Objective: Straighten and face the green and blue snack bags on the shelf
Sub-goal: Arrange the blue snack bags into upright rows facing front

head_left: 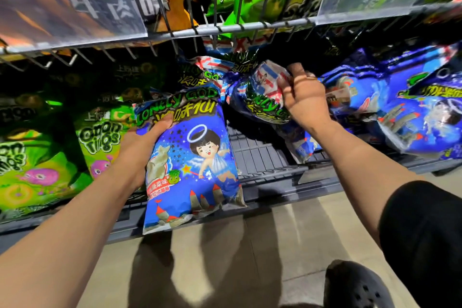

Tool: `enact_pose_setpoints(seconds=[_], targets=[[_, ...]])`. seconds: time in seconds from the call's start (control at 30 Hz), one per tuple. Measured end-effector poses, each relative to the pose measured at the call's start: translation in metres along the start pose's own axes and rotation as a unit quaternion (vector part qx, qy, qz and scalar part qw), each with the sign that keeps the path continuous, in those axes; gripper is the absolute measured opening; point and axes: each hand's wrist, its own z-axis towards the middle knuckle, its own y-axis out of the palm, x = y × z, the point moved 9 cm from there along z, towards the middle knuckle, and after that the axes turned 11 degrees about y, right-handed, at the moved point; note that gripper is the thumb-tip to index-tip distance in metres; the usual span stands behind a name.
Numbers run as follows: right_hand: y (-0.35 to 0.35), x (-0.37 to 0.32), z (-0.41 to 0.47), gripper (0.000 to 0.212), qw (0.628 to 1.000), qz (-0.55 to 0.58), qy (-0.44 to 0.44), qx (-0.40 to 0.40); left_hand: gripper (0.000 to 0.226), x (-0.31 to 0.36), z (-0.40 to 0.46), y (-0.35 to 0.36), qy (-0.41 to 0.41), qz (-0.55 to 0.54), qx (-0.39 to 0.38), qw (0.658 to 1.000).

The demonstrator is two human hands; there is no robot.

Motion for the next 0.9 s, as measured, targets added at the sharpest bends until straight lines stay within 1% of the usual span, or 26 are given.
enact_pose_setpoints(seconds=[0.07,0.17,0.23,0.3,0.4,0.53,0.6,0.63,0.67,0.73,0.77,0.8,0.83,0.87,0.9], targets=[[0.007,-0.001,0.004,0.032,1.000,-0.010,-0.001,-0.027,0.002,0.001,-0.001,0.002,-0.001,-0.003,-0.003,1.000],[0.026,0.006,0.003,0.035,0.993,-0.104,0.028,-0.057,0.003,0.002,-0.003,0.001,-0.001,-0.002,-0.004,1.000],[0.034,0.012,-0.004,0.034,0.983,-0.174,0.038,-0.050,0.009,0.002,-0.004,0.000,-0.004,0.002,-0.003,1.000],[0.031,0.017,-0.010,0.031,0.981,-0.183,0.053,-0.022,0.020,0.001,-0.005,0.000,-0.006,0.005,-0.004,1.000],[0.020,0.019,-0.007,0.025,0.987,-0.141,0.082,0.000,0.021,-0.001,-0.006,0.000,-0.011,0.010,-0.010,1.000],[-0.010,0.015,0.001,0.024,0.995,-0.026,0.090,0.035,0.021,-0.002,-0.006,0.000,-0.017,0.010,-0.011,1.000],[-0.020,0.019,0.007,0.025,0.995,-0.002,0.096,0.041,0.024,-0.001,-0.007,0.000,-0.021,0.009,-0.010,1.000],[-0.018,0.021,0.011,0.027,0.995,-0.014,0.097,0.024,0.028,-0.001,-0.007,0.000,-0.020,0.010,-0.006,1.000],[-0.009,0.022,0.014,0.030,0.994,-0.042,0.097,-0.011,0.034,0.000,-0.007,0.000,-0.019,0.014,-0.003,1.000],[0.012,0.030,0.013,0.040,0.985,-0.073,0.134,-0.082,0.040,0.000,-0.007,0.000,-0.021,0.027,-0.001,0.999],[0.018,0.036,0.010,0.047,0.980,-0.051,0.168,-0.093,0.041,0.000,-0.008,0.001,-0.022,0.033,-0.003,0.999],[0.019,0.040,0.007,0.053,0.978,-0.006,0.192,-0.084,0.041,0.000,-0.008,0.002,-0.022,0.036,-0.006,0.999],[0.016,0.043,0.005,0.052,0.976,0.058,0.203,-0.058,0.040,0.000,-0.008,0.003,-0.021,0.039,-0.009,0.999],[0.011,0.045,0.002,0.042,0.968,0.137,0.206,-0.030,0.039,0.000,-0.007,0.003,-0.020,0.041,-0.009,0.999],[0.008,0.048,0.000,0.027,0.955,0.209,0.209,-0.023,0.037,-0.001,-0.007,0.003,-0.019,0.041,-0.008,0.999]])
